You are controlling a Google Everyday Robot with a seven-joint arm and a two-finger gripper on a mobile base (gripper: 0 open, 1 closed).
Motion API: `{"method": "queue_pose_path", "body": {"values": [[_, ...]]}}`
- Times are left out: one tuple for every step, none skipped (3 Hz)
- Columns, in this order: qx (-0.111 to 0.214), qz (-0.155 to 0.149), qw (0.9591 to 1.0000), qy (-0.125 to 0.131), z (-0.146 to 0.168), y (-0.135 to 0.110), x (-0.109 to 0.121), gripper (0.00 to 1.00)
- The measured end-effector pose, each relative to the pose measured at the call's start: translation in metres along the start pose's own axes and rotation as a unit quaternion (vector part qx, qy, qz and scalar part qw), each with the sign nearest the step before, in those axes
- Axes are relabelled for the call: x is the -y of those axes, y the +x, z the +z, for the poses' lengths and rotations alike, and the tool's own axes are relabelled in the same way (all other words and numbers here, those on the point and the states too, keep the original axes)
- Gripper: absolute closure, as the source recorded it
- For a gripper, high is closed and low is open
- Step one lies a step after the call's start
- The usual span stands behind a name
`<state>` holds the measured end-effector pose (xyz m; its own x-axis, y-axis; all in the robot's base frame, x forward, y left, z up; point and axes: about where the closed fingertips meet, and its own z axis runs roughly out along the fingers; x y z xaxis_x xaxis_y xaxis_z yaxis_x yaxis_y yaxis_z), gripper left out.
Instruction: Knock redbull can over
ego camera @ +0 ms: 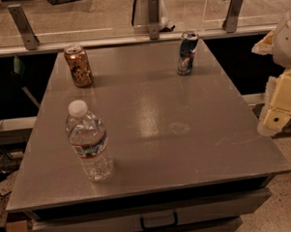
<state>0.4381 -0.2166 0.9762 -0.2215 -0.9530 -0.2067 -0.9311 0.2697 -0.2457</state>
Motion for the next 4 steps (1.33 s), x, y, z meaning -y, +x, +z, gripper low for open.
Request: {"method": "queue_pose_path", "body": {"values": [[0.0, 0.0, 1.0, 0.0, 0.0, 0.0, 0.0, 0.0], [0.015, 0.001, 0.9999, 0.007, 0.003, -0.003, 0.012, 0.0], [0.058, -0.003, 0.998, 0.025, 0.017, -0.007, 0.055, 0.0], [0.125, 0.004, 0.9914, 0.041, 0.04, -0.011, 0.117, 0.0]]}}
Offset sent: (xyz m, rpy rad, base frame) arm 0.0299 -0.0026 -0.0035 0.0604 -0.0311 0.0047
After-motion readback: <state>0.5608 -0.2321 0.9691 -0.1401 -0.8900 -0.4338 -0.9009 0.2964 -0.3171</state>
